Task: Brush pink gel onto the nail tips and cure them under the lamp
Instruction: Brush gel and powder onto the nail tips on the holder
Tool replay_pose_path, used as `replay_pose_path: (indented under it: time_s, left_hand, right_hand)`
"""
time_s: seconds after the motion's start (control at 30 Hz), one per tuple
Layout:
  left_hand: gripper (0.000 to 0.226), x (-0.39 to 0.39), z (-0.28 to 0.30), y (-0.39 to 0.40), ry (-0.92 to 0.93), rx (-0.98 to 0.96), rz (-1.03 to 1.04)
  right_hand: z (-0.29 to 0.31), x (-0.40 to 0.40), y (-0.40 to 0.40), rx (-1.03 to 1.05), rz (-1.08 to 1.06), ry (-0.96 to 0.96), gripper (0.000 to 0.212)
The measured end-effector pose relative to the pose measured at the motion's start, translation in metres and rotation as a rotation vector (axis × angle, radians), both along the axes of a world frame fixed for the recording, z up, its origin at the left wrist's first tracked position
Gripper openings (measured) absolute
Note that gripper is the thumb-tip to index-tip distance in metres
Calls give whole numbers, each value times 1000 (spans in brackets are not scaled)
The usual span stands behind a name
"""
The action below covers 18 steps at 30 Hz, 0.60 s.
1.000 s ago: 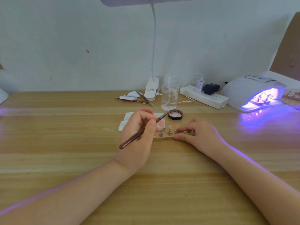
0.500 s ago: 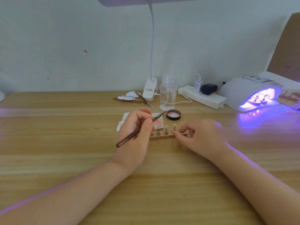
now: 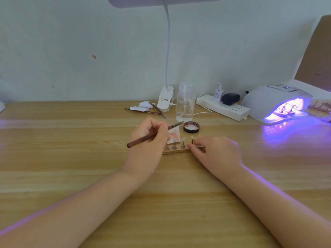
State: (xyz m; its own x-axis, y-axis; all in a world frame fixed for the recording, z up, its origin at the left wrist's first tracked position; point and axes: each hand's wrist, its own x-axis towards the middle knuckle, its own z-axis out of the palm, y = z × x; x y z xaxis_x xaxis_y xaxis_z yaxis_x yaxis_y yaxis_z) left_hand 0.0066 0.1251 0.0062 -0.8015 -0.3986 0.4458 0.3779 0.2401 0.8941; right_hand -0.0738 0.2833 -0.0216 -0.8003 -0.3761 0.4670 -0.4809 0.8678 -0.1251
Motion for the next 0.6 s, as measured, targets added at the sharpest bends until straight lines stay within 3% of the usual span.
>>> replay_pose_path:
  time_s: [0.33, 0.6]
  left_hand:
    - [8, -23, 40, -44, -149, -56, 201]
    - [20, -45, 60, -58, -312, -409, 271]
  right_hand:
    - [6, 1, -2, 49, -6, -33, 37]
    - [7, 6, -3, -48, 32, -19, 33]
